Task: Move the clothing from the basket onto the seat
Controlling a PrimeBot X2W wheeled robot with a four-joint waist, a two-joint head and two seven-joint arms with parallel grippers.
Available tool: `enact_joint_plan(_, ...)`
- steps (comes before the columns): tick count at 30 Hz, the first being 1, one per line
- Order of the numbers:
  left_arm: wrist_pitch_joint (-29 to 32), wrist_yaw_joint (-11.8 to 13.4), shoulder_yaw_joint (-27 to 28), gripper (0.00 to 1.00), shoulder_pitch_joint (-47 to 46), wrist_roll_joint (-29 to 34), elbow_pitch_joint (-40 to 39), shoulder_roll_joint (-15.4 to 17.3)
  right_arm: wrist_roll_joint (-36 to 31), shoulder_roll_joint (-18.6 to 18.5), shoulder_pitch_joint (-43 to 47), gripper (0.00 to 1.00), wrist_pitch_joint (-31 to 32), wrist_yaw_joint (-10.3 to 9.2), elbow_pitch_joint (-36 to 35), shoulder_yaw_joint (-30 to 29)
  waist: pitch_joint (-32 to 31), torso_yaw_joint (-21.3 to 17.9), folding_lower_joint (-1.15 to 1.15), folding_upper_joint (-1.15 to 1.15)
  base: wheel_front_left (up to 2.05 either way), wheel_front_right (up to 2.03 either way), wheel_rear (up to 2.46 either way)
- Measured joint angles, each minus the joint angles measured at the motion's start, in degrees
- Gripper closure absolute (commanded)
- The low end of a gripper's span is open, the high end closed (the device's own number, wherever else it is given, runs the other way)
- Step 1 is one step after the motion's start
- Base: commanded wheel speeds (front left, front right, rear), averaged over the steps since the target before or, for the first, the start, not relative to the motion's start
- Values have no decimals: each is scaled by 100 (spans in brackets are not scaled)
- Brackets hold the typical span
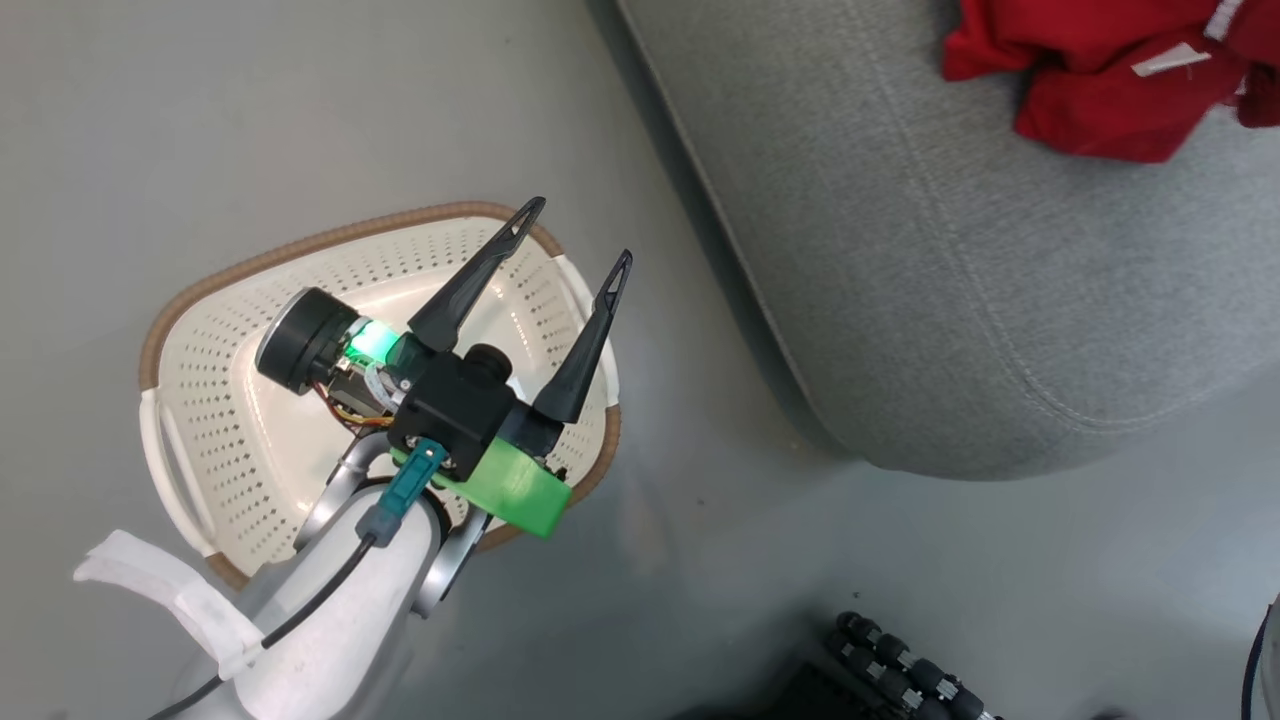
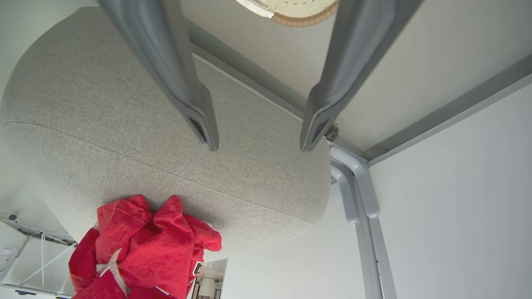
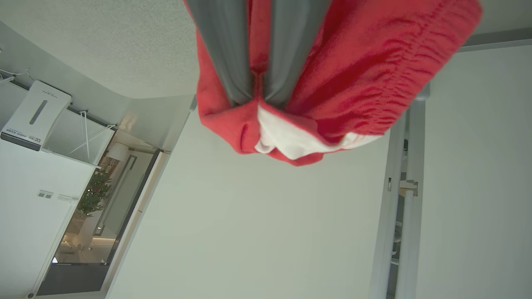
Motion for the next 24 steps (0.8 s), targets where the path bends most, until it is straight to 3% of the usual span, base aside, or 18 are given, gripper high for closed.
enact_joint_plan(3, -48, -25, -33, 0, -56, 1, 40, -15, -97, 98, -16, 100, 0, 0, 515, -121, 168, 224, 0, 0, 0, 0, 0)
enact_joint_plan(4, -70, -31, -43, 0, -64, 1, 57, -21, -136, 133, -14, 83, 0, 0, 611, -169, 209, 282, 0, 0, 0, 0, 0)
enact_joint_plan(5, -88, -33, -60, 0, -73, 1, 88, -31, -167, 172, 4, 53, 0, 0, 709, -211, 255, 354, 0, 0, 0, 0, 0)
enact_joint_plan(6, -118, -47, -91, 0, -78, 7, 110, -34, -194, 220, 50, 0, 1, 0, 716, -264, 292, 420, 0, 0, 0, 0, 0)
enact_joint_plan(14, -303, 81, -45, 0, 24, -41, 308, -104, -435, 656, 1124, 0, -1, 0, -164, -437, 234, 624, 0, 0, 0, 0, 0)
enact_joint_plan(24, -410, 176, 205, 0, 549, -358, 424, -342, -528, 922, 2822, 0, 0, 1, -964, 653, -583, 531, 0, 0, 0, 0, 0)
